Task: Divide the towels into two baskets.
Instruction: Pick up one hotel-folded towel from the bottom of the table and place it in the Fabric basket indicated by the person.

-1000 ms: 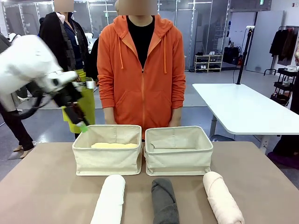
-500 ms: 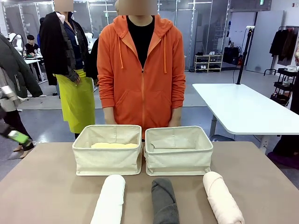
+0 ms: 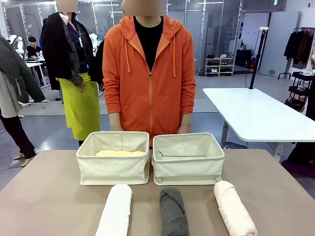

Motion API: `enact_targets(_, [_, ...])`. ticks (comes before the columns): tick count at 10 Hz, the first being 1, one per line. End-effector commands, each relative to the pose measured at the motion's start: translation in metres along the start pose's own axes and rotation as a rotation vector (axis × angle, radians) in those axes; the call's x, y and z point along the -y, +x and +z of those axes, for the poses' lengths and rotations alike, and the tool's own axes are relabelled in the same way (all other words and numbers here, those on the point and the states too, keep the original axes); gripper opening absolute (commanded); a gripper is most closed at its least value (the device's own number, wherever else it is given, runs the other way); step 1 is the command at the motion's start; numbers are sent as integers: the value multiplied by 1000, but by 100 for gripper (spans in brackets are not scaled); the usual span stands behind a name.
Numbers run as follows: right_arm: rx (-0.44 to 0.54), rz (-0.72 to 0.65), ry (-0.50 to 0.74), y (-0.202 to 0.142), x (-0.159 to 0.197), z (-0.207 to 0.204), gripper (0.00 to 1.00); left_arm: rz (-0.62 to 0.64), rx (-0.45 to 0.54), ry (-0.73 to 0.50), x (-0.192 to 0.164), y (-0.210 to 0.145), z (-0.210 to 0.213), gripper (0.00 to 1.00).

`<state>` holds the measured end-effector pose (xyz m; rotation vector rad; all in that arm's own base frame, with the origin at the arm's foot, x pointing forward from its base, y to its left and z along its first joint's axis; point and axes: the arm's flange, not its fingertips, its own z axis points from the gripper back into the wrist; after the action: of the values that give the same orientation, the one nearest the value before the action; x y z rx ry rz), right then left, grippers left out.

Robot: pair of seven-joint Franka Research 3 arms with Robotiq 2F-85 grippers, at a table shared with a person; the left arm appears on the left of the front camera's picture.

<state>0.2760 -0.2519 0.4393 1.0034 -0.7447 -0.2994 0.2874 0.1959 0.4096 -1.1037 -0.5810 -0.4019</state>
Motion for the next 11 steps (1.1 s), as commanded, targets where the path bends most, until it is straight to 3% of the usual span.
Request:
enact_targets(1, [8,8,9,-1,-1,2,100,14,33,-12,-2,-27,1,100])
enact_targets(2, [8,8,9,-1,-1,2,100,18,70,5,-3,-32,4,100])
enact_targets(11, [8,8,9,-1,-1,2,100,34,48,-4,-5,-32,0,100])
